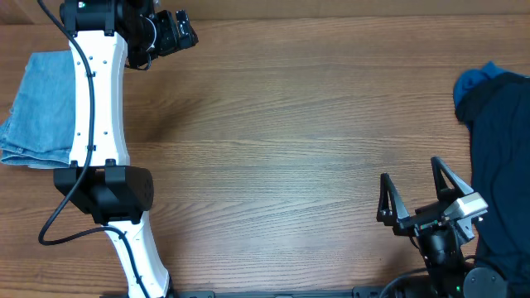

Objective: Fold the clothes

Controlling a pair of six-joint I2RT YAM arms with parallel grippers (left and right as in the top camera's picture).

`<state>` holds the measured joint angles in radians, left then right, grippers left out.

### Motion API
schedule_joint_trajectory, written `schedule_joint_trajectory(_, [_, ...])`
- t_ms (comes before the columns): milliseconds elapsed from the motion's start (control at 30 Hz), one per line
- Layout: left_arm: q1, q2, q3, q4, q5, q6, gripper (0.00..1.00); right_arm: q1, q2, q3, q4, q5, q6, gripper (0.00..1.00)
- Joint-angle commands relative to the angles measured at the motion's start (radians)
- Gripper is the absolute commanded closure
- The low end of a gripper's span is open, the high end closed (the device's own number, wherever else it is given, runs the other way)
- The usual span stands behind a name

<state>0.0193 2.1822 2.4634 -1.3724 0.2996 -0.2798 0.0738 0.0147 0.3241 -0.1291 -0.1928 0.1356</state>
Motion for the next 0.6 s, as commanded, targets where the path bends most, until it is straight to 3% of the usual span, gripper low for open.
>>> schedule_joint_trajectory(0, [-0.007,0.004,0.006,-0.001,-0.004,0.014,0.00,0.005,-0.011,-0.064,0.063,0.066,0.088,0.00])
schedule_joint_trajectory(300, [-0.007,0.004,0.006,-0.001,-0.004,0.014,0.00,0.005,-0.011,-0.225,0.302,0.103,0.087,0.00])
schedule_joint_trajectory(567, [-0.007,0.004,0.006,-0.001,-0.004,0.014,0.00,0.005,-0.012,-0.306,0.346,0.106,0.087,0.00])
